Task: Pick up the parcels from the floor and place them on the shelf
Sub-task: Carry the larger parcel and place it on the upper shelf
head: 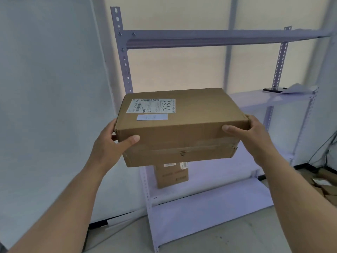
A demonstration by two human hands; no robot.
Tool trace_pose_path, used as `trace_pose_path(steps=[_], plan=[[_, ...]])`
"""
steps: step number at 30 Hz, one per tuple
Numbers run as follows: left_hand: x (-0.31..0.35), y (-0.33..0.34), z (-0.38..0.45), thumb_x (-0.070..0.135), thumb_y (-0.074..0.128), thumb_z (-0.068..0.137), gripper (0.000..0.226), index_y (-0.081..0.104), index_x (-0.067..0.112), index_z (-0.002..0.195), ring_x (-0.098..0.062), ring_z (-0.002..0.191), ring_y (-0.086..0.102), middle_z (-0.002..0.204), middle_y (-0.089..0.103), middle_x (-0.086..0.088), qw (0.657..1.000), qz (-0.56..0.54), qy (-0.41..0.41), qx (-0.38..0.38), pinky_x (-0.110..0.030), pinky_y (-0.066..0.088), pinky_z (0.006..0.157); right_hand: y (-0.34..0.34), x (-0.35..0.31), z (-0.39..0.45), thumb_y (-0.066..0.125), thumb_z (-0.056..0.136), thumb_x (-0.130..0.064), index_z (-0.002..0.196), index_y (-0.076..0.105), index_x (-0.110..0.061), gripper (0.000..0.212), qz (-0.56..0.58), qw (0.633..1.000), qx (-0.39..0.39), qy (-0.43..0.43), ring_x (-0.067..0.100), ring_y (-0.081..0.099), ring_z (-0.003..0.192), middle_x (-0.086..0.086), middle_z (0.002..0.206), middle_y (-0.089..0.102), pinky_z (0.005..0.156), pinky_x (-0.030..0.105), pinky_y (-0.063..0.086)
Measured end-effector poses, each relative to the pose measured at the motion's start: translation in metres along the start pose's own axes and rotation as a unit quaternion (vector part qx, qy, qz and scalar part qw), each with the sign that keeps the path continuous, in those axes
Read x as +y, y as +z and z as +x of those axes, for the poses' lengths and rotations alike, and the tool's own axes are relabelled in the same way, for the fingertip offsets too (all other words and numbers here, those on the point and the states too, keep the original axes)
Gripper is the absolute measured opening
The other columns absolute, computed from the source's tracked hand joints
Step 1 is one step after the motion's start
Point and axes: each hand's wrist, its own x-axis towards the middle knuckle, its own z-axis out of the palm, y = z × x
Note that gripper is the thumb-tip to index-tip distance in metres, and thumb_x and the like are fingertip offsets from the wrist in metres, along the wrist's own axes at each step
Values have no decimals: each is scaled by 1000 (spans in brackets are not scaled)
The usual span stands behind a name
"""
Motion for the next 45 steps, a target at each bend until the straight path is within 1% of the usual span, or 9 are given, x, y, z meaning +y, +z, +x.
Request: trace_pose_path(steps=[9, 14, 18, 20, 23, 27, 36, 40, 45], plan=[[1, 62, 74, 31, 73, 75, 60, 46, 36, 129, -18, 102, 56, 112, 57, 7, 1000, -17, 11, -5, -26, 45, 81, -18, 18, 88, 74, 77, -22, 129, 48, -16, 59, -9, 999, 25, -22, 3, 54, 87, 0, 111, 57, 64, 18, 43], [0, 90, 110, 32, 73, 75, 62, 46, 32, 131, -16, 99, 56, 116, 58, 4, 1000, 0, 0, 12, -16, 43, 72, -18, 36, 145, 74, 76, -26, 129, 47, -18, 60, -2, 1000, 6, -20, 0, 54, 87, -5, 106, 58, 65, 20, 43], [2, 112, 143, 35, 73, 75, 64, 44, 34, 132, -17, 101, 56, 118, 57, 3, 999, 7, -12, 30, -27, 46, 79, -18, 46, 194, 73, 78, -24, 128, 48, -18, 57, 16, 1000, -17, -20, -1, 54, 84, -15, 96, 57, 63, 18, 41], [4, 124, 157, 36, 73, 74, 65, 44, 36, 132, -19, 103, 56, 119, 56, 4, 999, 10, -20, 42, -30, 47, 81, -19, 49, 219, 73, 78, -23, 128, 48, -17, 56, 20, 999, -29, -22, -1, 54, 85, -10, 99, 59, 64, 18, 41], [7, 141, 174, 38, 72, 75, 65, 42, 38, 132, -18, 102, 55, 115, 56, 6, 998, 24, -30, 56, -30, 46, 82, -20, 56, 253, 73, 78, -24, 128, 49, -17, 56, 14, 998, -48, -26, -1, 54, 86, -4, 106, 59, 64, 19, 41], [8, 159, 192, 38, 72, 74, 64, 43, 39, 131, -18, 102, 56, 115, 57, 6, 996, 32, -40, 76, -30, 45, 83, -18, 65, 292, 72, 78, -25, 127, 48, -19, 55, 19, 996, -79, -28, 1, 54, 86, -9, 101, 58, 65, 20, 42], [1, 169, 223, 37, 70, 77, 62, 43, 36, 132, -17, 99, 56, 112, 57, 6, 992, 70, -63, 82, -28, 44, 82, 3, 85, 337, 73, 78, -26, 127, 49, -16, 55, 15, 993, -119, -12, 13, 57, 91, -2, 108, 59, 66, 21, 43], [-8, 171, 237, 36, 69, 78, 60, 44, 33, 132, -17, 97, 56, 111, 57, 5, 992, 70, -82, 66, -31, 44, 87, 15, 89, 351, 74, 76, -27, 127, 49, -14, 58, -6, 992, -128, 5, 22, 58, 100, 2, 113, 60, 77, 30, 46], [-27, 176, 245, 29, 73, 76, 71, 37, 29, 137, -17, 102, 50, 115, 53, 3, 990, 82, -109, 43, -28, 41, 84, 29, 100, 365, 76, 74, -20, 128, 46, -12, 62, -47, 987, -152, 21, 23, 56, 98, 3, 114, 58, 71, 30, 46]])
